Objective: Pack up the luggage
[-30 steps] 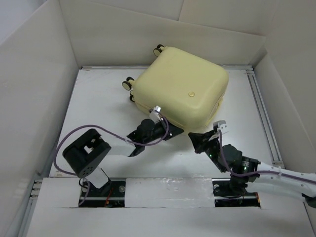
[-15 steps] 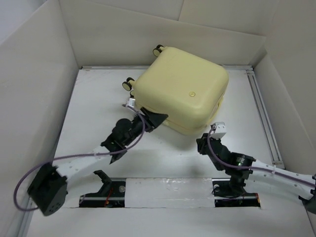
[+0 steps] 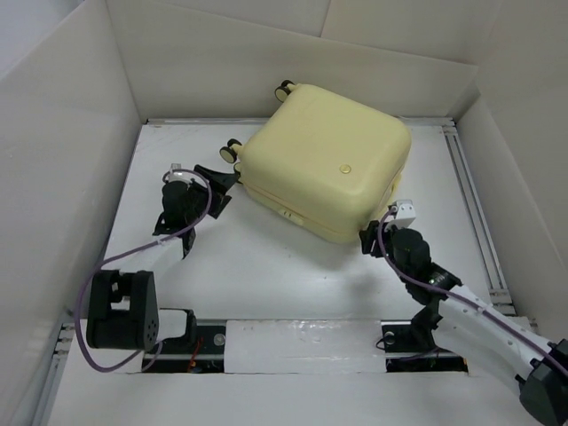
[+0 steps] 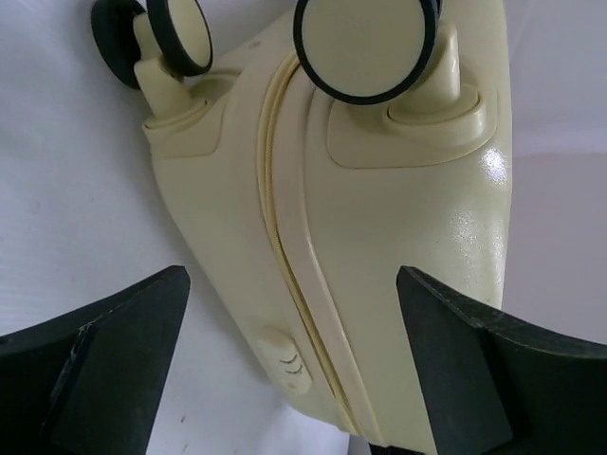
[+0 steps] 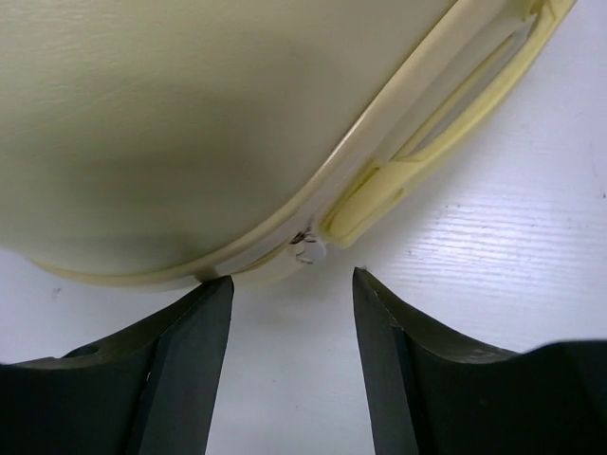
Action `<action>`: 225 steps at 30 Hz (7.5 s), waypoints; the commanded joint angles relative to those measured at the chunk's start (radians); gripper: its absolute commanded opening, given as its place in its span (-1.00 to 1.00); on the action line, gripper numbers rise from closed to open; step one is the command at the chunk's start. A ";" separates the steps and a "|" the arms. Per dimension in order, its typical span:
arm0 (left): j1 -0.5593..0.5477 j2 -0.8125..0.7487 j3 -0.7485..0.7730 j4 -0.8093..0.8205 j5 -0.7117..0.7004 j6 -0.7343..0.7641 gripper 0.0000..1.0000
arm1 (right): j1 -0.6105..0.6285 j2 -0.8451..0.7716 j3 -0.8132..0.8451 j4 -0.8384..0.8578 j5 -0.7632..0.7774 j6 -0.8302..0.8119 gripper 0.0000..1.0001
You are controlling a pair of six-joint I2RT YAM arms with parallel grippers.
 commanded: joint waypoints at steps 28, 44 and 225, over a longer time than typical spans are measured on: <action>-0.054 -0.040 -0.150 0.324 0.137 0.017 0.20 | -0.305 0.278 0.085 0.466 -0.772 -0.324 -0.89; -0.471 0.038 -0.126 0.300 -0.100 0.137 -0.10 | 0.017 -0.006 -0.027 0.262 -0.479 -0.077 -1.00; -0.885 0.158 0.308 0.834 0.153 -0.264 -1.00 | 0.840 -0.099 0.182 0.096 -0.040 0.169 -1.00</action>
